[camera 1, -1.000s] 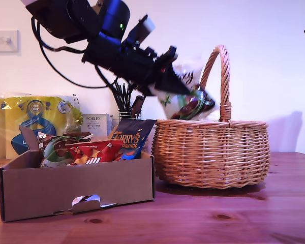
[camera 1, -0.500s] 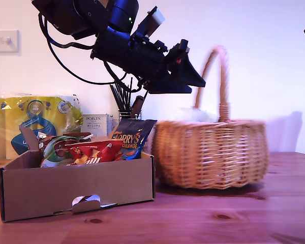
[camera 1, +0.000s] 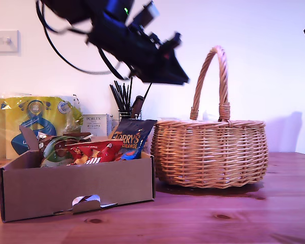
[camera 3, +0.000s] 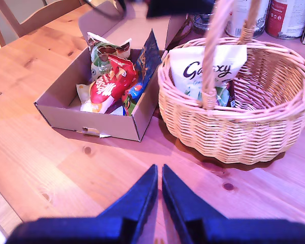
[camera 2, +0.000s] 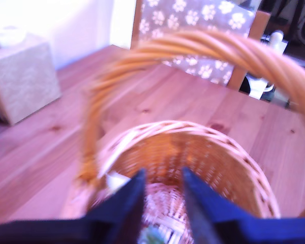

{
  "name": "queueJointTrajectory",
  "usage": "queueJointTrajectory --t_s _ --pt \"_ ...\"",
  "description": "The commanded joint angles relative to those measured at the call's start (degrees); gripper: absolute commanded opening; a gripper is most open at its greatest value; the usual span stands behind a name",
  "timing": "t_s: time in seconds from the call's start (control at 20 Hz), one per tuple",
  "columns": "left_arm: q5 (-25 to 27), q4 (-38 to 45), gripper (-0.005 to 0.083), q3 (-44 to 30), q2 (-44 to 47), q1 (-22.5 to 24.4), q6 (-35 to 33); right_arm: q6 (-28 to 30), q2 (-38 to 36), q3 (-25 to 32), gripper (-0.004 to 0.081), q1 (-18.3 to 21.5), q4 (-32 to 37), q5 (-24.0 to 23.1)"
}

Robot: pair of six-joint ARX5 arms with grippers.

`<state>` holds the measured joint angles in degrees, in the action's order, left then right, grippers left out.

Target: Move the bags of Easter eggs from the cardboard box on the left into the woven basket on the right side.

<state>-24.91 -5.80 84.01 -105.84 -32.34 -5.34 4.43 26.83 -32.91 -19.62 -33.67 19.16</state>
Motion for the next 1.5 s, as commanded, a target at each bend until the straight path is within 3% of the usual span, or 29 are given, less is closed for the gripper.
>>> queueJointTrajectory --t_s 0.0,0.15,0.35,0.5,0.65,0.85,0.9,0.95,1.05,1.1,1.3,1.45 --pt "2.3 -6.1 -0.0024 0.0 4.5 0.7 -4.7 0.2 -0.3 -0.6 -0.0012 -0.2 0.4 0.4" --pt "4.1 -16.5 -0.0024 -1.8 8.9 3.2 -8.6 0.4 -0.3 -0.6 -0.0012 -0.2 0.4 0.3" --pt "4.0 -11.9 -0.0023 -14.7 17.2 6.8 -9.8 0.5 -0.3 -0.6 -0.0012 -0.2 0.4 0.2" --pt "1.0 -6.6 -0.0024 -23.8 22.6 7.9 -15.1 0.5 -0.3 -0.6 -0.0012 -0.2 0.4 0.2" --pt "1.0 -7.7 -0.0024 -24.1 22.6 8.0 -23.7 0.5 -0.3 -0.6 -0.0012 -0.2 0.3 0.2" --pt "1.0 -10.2 -0.0022 -24.1 22.6 9.6 -24.0 0.5 -0.3 -0.6 -0.0012 -0.2 0.1 0.2" --pt "1.0 -12.0 0.0035 -24.1 22.3 10.2 -26.6 0.5 -0.3 -0.6 -0.0012 -0.2 0.0 0.2" --pt "1.0 -12.8 0.02 -24.1 21.8 10.5 -26.4 0.5 -0.3 -0.6 -0.0012 -0.2 -0.1 0.2" --pt "2.6 -12.9 0.0704 -24.1 20.4 10.4 -24.7 0.5 -0.3 -0.6 -0.0012 -0.2 0.0 0.2" --pt "4.0 -12.0 0.0788 -24.1 19.5 10.0 -25.2 0.5 -0.3 -0.6 -0.0012 -0.2 0.0 0.2" --pt "9.3 -4.7 0.0766 -24.1 14.6 7.8 -30.7 0.5 -0.3 -0.6 -0.0012 -0.2 0.0 0.2" --pt "10.3 -4.5 0.0766 -24.0 11.2 7.8 -33.6 0.5 -0.3 -0.6 -0.0012 -0.2 0.0 0.2"
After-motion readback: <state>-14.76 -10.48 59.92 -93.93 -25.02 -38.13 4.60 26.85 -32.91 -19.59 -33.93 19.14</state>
